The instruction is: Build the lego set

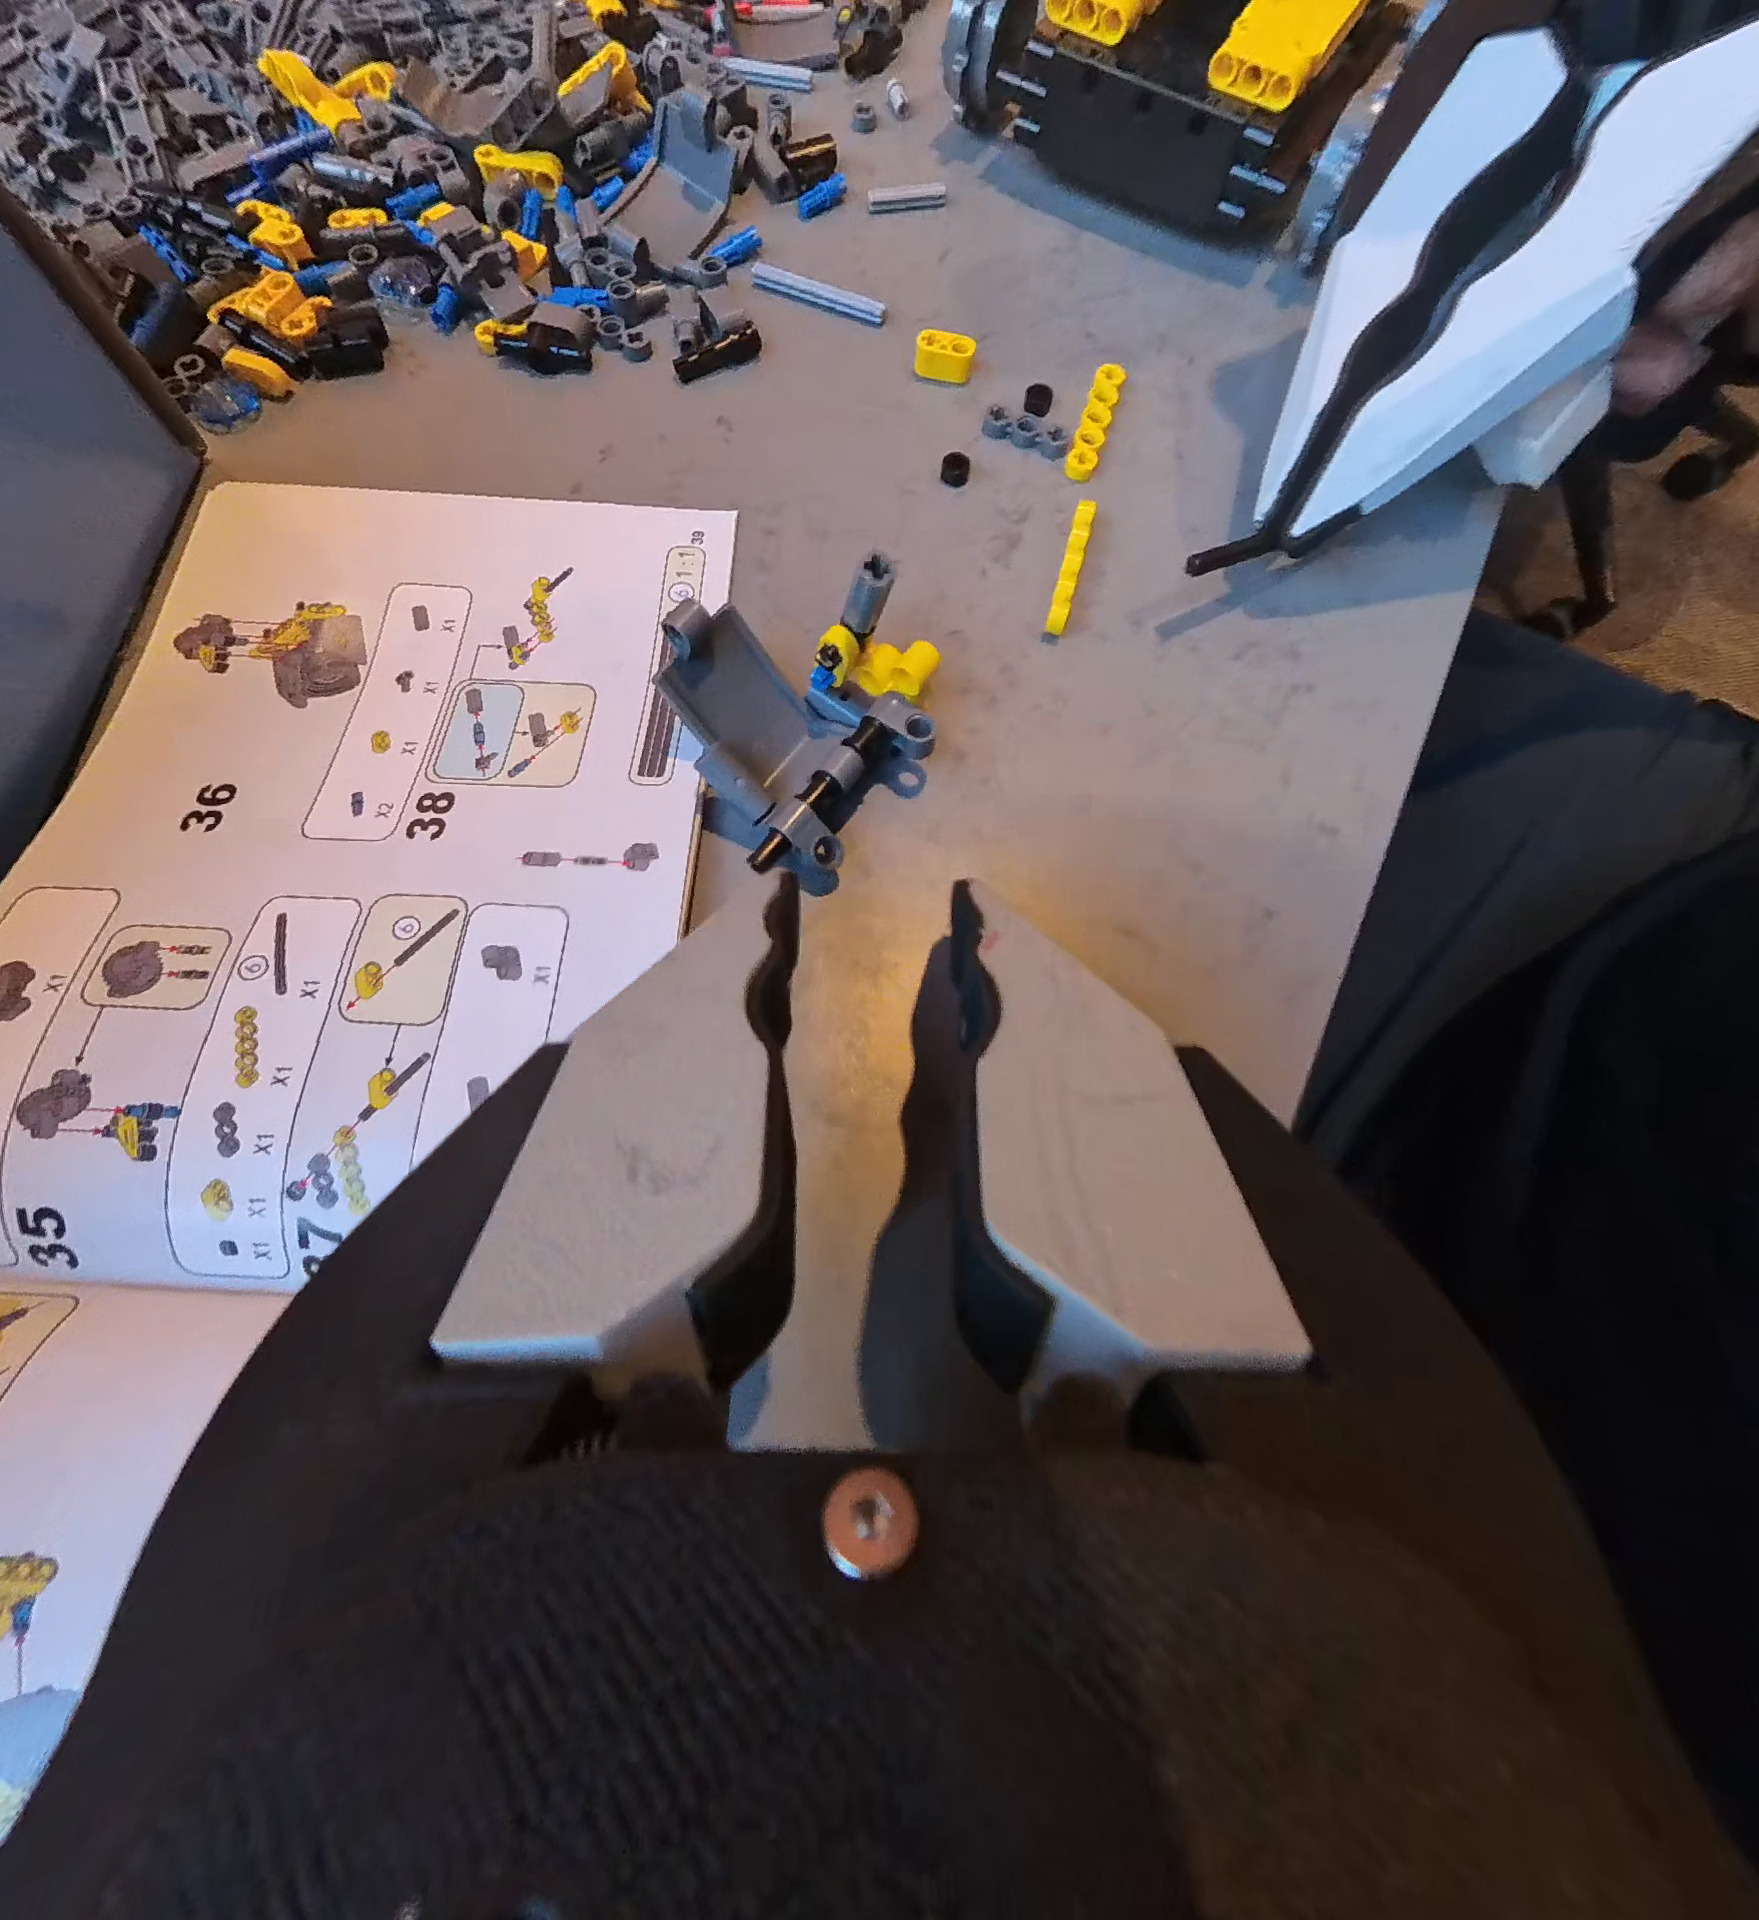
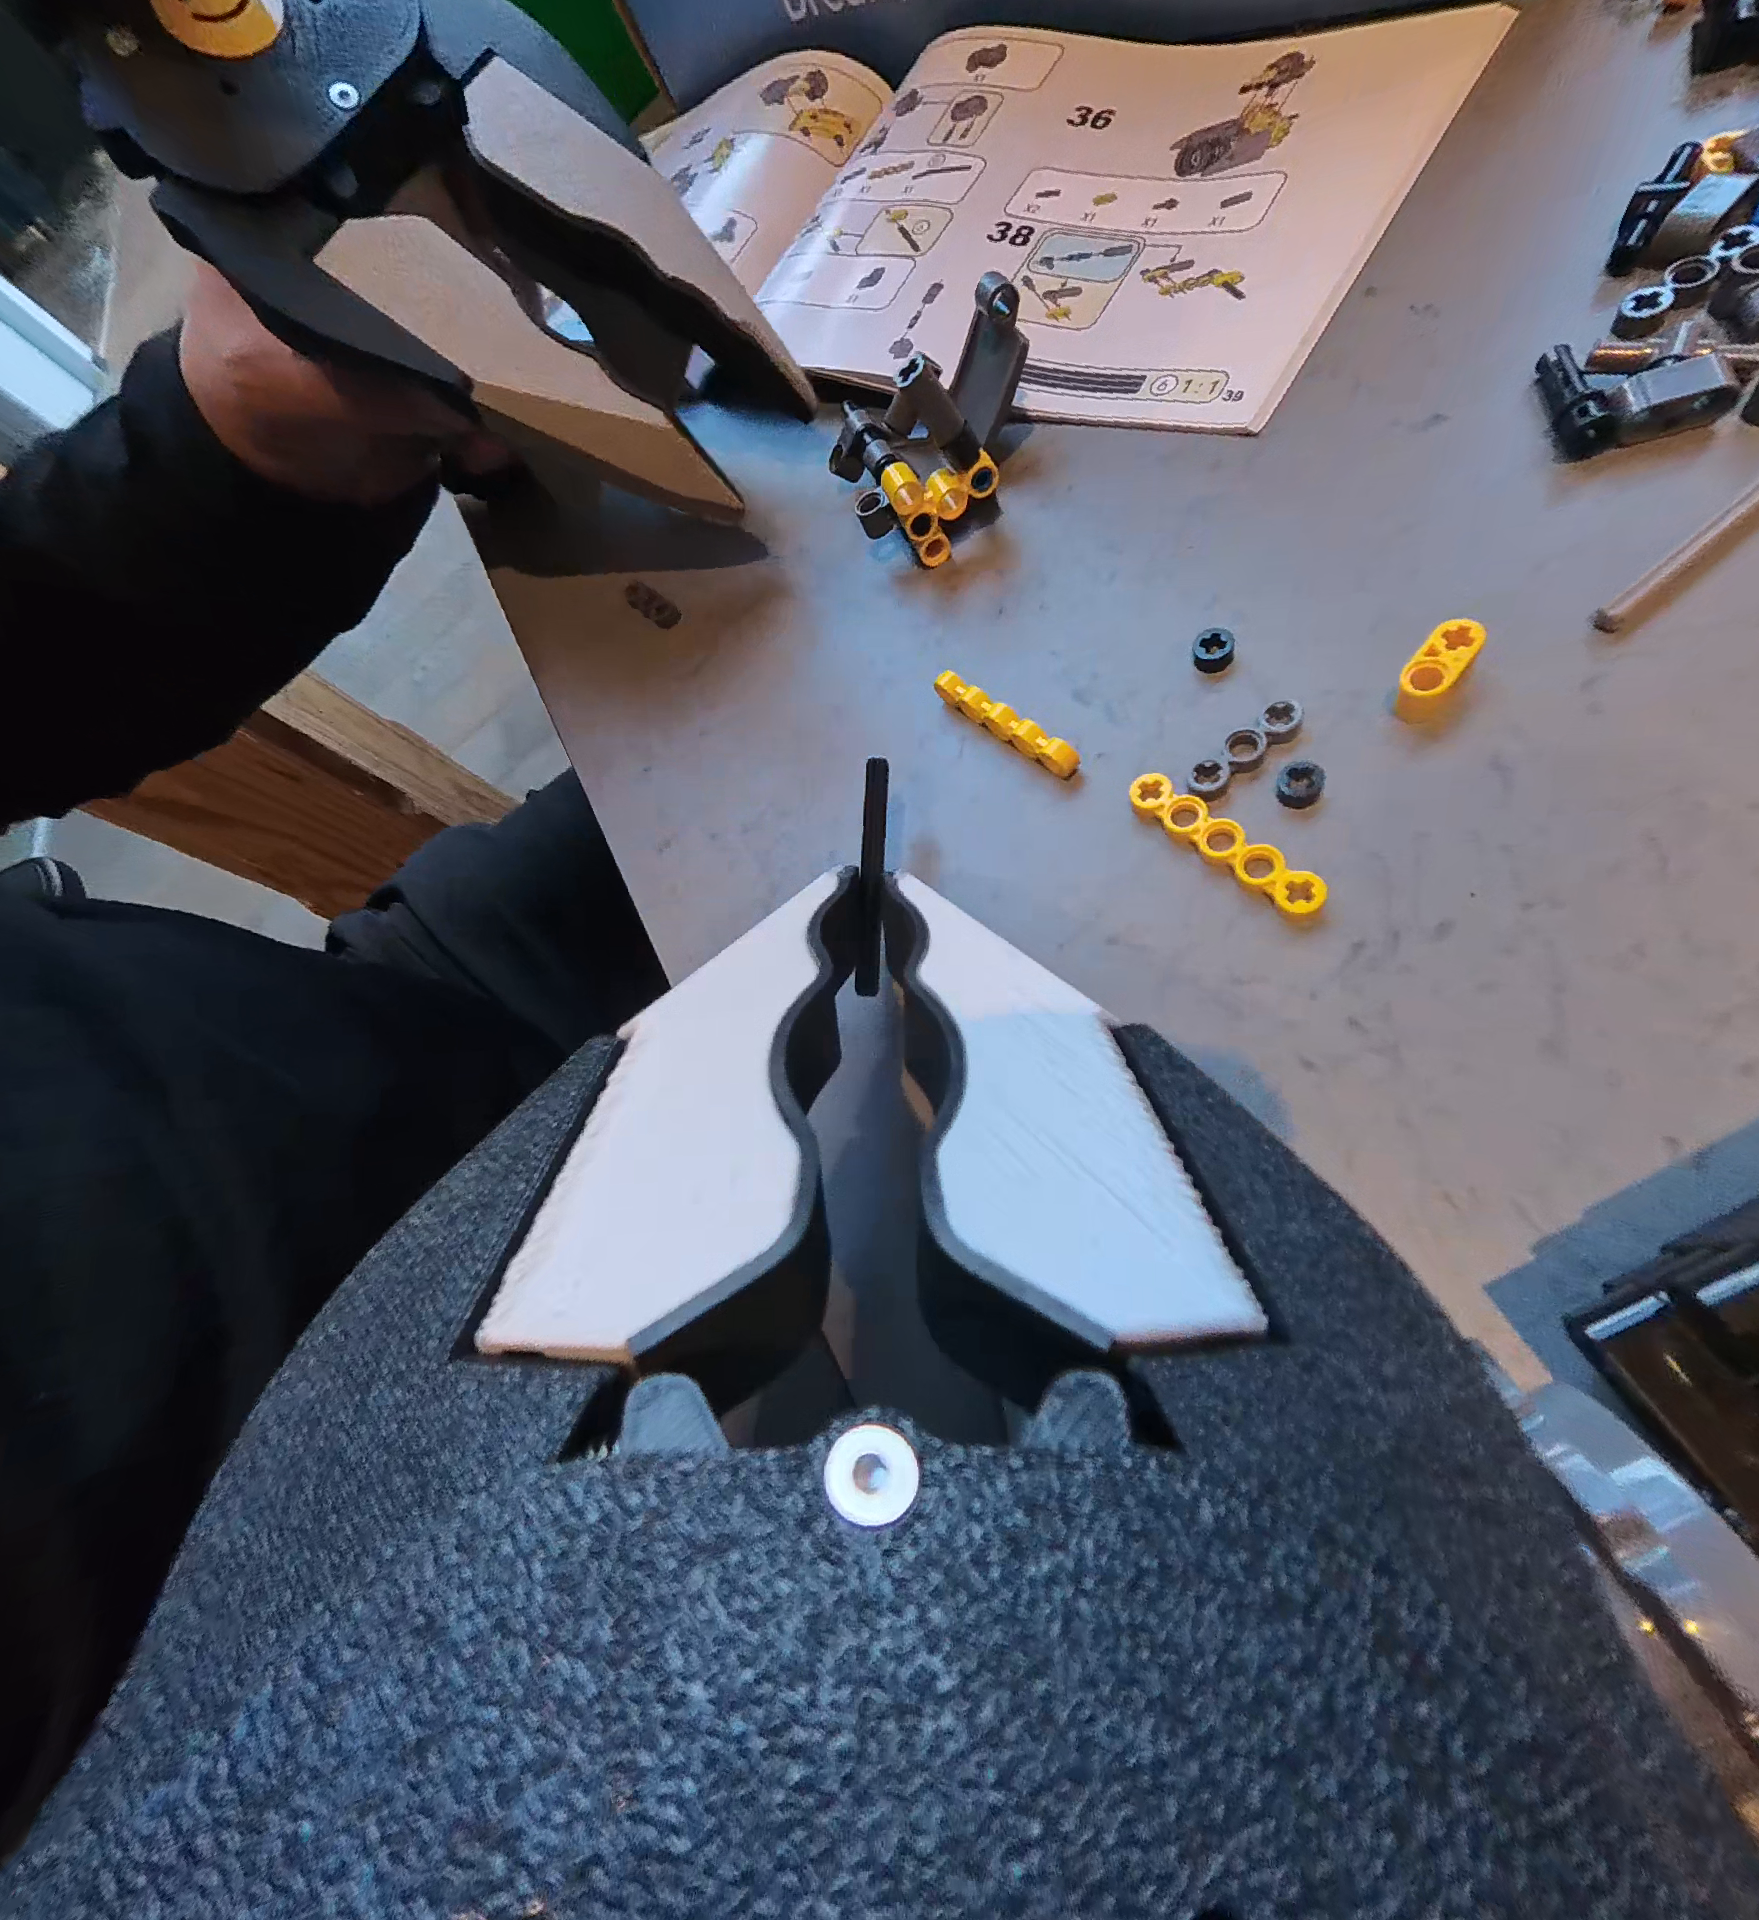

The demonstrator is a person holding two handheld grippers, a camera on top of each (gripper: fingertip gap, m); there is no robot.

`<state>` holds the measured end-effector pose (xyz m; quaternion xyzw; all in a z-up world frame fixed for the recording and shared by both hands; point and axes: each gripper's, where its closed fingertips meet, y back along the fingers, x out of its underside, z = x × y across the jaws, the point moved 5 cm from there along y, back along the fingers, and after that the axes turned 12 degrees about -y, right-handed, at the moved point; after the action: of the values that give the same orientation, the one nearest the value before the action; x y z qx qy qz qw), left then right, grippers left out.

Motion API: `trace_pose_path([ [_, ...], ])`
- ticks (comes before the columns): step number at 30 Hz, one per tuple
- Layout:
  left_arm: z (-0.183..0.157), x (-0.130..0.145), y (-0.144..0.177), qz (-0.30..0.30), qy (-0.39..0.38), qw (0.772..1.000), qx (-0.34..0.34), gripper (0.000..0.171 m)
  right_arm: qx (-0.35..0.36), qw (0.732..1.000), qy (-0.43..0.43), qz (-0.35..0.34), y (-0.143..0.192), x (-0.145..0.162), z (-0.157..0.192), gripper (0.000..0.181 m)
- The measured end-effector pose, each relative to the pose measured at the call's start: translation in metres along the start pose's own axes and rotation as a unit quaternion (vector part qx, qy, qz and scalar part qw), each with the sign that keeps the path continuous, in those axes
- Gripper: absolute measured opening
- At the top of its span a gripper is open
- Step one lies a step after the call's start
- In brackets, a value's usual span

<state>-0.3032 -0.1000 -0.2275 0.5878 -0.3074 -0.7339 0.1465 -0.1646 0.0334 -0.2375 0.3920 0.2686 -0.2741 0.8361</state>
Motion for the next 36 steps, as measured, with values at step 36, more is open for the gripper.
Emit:
trace_pose_path([
  [36,-0.019,-0.088,-0.036,-0.019,-0.055,0.998,0.037,0.01,0.001,1.0,0.006,-0.017,0.003,0.001,0.0,0.003],
])
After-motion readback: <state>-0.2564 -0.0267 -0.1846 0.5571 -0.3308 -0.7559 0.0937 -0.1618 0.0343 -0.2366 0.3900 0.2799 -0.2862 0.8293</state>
